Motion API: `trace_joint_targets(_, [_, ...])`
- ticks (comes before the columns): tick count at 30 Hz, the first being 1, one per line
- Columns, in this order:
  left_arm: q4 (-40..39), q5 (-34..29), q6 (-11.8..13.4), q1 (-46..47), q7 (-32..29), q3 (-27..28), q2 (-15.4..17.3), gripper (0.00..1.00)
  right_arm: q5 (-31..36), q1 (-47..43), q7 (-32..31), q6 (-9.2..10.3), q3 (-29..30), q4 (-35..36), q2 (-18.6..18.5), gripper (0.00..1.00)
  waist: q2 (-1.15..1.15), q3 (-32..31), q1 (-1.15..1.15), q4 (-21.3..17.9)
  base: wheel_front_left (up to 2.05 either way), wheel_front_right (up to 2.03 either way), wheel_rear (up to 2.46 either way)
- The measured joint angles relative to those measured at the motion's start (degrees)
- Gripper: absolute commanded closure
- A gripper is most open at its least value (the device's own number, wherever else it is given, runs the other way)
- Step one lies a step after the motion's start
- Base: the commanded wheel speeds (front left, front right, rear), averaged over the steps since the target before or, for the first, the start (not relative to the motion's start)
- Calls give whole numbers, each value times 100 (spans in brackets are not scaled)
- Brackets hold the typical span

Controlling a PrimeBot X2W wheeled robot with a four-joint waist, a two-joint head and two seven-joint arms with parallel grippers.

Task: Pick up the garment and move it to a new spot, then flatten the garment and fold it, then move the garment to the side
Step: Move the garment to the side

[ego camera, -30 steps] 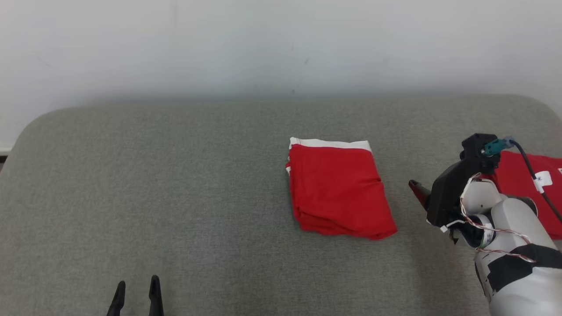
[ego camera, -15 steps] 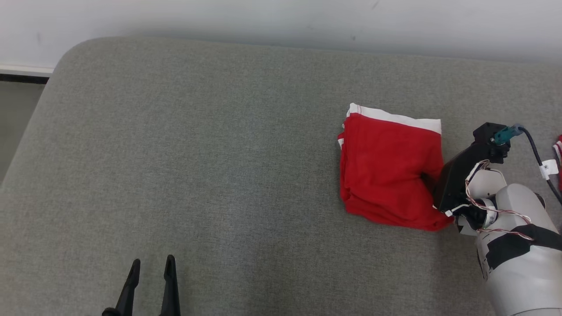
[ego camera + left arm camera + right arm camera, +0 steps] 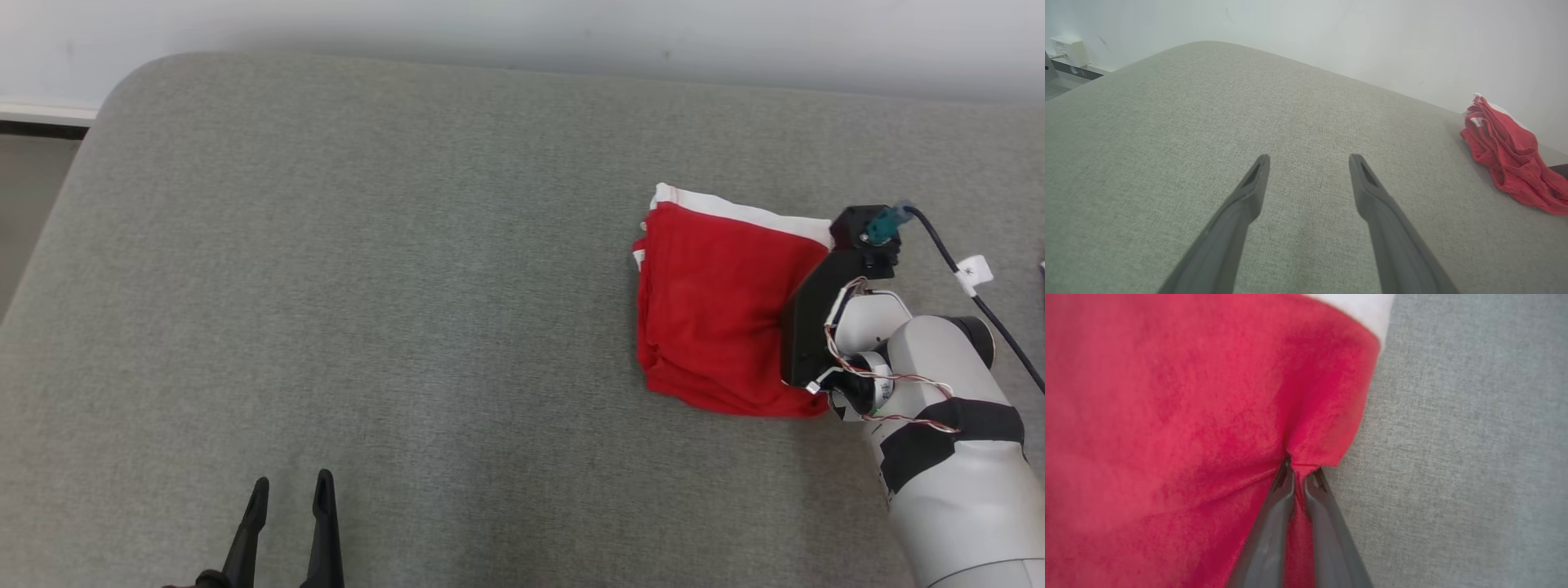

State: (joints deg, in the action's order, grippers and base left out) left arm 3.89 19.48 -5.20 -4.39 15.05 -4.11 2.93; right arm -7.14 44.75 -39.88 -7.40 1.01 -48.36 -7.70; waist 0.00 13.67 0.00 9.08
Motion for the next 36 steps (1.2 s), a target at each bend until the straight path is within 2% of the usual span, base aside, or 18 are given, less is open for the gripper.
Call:
trace_joint_targets(5, [-115,79,30,2,0,-14,0,0,-94,11,-187,-16,-638,355,-255,100,0,-4,0,-213,0,0,0])
trace_joint_targets(11, [-171,130,66,119,0,-29,-1,0,-446,191,-482,-16,-1590,1112,-827,100,1,40,1,-580,0,0,0])
trace_joint_targets(16, [-211,124,66,222,0,8,-2,0,-757,342,-717,-16,-2046,1731,-1390,100,0,96,1,-950,0,0,0])
trace_joint_targets(22, [-286,57,66,380,-1,49,-7,0,-904,492,-851,-16,-2237,2228,-1909,100,1,223,1,-1418,0,0,0])
trace_joint_targets(27, [-281,-44,40,541,0,73,-7,0,-946,556,-698,-16,-2359,2530,-2161,100,1,402,1,-1781,0,0,0])
trace_joint_targets(30, [-283,-194,-1,614,-1,109,-10,0,-934,547,-525,-16,-2274,2609,-2382,100,1,571,1,-2027,0,0,0])
trace_joint_targets(36, [-283,-320,-86,680,-1,232,-10,0,-824,494,-212,-16,-1930,2539,-2481,100,1,808,1,-2249,0,0,0])
